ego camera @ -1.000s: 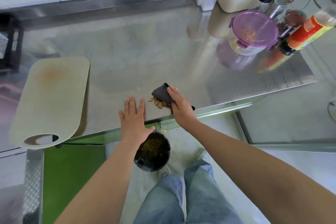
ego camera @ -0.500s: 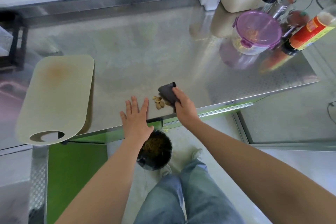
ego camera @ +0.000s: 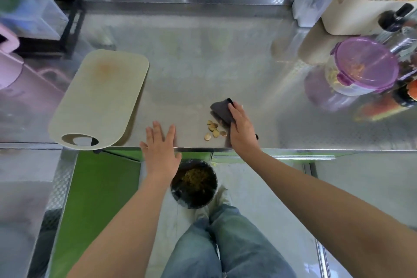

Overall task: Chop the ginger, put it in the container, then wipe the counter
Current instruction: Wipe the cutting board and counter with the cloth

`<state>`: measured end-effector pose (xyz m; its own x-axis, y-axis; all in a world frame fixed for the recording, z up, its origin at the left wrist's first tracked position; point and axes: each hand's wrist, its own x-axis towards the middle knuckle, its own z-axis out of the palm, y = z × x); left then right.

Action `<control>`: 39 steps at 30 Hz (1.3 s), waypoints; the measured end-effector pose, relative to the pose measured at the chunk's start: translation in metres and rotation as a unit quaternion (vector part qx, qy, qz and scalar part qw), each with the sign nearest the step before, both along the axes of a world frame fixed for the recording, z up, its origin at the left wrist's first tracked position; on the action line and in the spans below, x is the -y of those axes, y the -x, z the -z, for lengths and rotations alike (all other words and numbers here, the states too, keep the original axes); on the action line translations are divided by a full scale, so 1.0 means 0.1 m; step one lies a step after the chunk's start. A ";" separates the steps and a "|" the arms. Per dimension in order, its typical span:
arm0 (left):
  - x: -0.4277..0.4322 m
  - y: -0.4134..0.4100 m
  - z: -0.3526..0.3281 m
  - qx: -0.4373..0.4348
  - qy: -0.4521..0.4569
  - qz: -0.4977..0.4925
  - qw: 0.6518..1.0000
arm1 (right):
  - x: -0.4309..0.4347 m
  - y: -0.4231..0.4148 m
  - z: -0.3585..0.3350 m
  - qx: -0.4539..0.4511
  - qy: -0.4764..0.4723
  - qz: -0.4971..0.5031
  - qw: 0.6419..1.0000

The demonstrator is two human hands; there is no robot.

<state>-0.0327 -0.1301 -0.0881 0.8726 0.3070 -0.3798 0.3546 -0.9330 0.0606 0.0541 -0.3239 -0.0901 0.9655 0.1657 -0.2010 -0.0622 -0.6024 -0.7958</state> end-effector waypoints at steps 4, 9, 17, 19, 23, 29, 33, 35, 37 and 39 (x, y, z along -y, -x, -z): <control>-0.04 0.02 0.02 -0.006 0.011 -0.023 1.000 | 0.15 -0.19 0.06 0.012 0.099 0.021 0.995; -0.04 -0.01 0.00 -0.019 -0.004 -0.022 1.000 | -0.06 0.09 0.16 0.026 0.055 -0.121 0.991; -0.11 -0.03 -0.05 -0.009 -0.049 0.036 0.998 | 0.08 -0.15 0.07 0.023 0.117 0.022 0.993; -0.14 -0.02 -0.07 -0.003 -0.052 0.057 0.997 | -0.06 0.01 0.09 0.022 0.117 -0.004 0.993; -0.24 0.02 -0.04 0.020 -0.047 0.108 0.993 | -0.37 0.25 0.09 0.028 0.034 -0.046 0.998; -0.58 0.03 0.08 0.025 -0.015 0.161 0.987 | -0.36 0.14 0.05 0.017 0.096 0.067 0.993; -0.64 0.02 0.10 0.036 -0.011 0.175 0.984 | -0.58 0.31 0.11 0.033 0.063 0.003 0.997; -0.65 0.02 0.10 0.039 -0.010 0.177 0.983 | -0.66 0.39 0.14 0.039 0.042 -0.018 0.998; -0.65 0.02 0.10 0.040 -0.015 0.181 0.983 | -0.68 0.45 0.15 0.035 0.029 -0.040 0.998; -0.67 0.01 0.09 0.042 -0.019 0.186 0.981 | -0.70 0.55 0.16 0.029 0.029 -0.065 0.997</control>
